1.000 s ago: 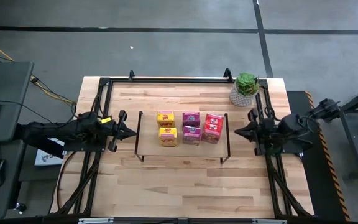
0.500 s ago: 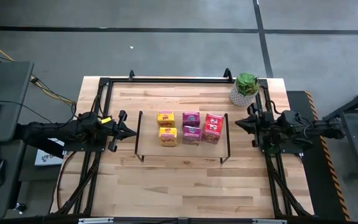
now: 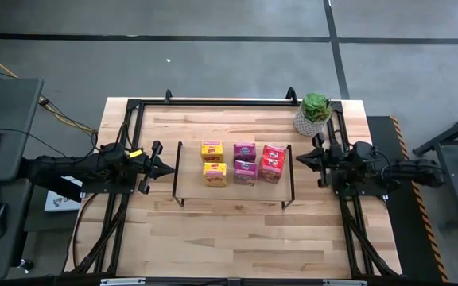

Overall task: Stack cereal on shelf
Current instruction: Return to Home Position

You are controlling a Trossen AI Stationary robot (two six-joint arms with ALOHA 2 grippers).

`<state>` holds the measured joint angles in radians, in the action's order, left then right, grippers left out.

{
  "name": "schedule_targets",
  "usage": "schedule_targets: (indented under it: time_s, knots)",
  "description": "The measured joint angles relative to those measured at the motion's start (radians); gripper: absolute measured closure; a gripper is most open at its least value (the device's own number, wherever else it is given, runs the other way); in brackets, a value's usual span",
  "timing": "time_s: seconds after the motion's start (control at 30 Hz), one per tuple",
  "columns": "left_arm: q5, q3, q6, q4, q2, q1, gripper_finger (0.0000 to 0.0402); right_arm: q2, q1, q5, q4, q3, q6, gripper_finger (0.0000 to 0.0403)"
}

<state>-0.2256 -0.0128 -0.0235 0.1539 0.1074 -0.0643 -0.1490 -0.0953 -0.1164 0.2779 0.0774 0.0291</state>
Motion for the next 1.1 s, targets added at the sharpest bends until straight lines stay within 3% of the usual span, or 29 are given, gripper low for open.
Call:
schedule_targets:
  time_s: [0.27,0.53,0.83,1.1]
  knots:
    - [0.002,0.0,0.0,0.0,0.0,0.0,0.0401,-0.001,0.063,0.077,-0.018,-0.067,-0.005,0.0402]
    - [0.002,0.0,0.0,0.0,0.0,0.0,0.0398,-0.001,0.113,0.083,-0.067,-0.068,-0.075,0.0402]
    - [0.002,0.0,0.0,0.0,0.0,0.0,0.0398,0.001,0.118,0.082,-0.165,-0.067,-0.004,0.0402]
    - [0.001,0.0,0.0,0.0,0.0,0.0,0.0398,0.001,0.117,0.082,-0.163,-0.067,-0.182,0.0402]
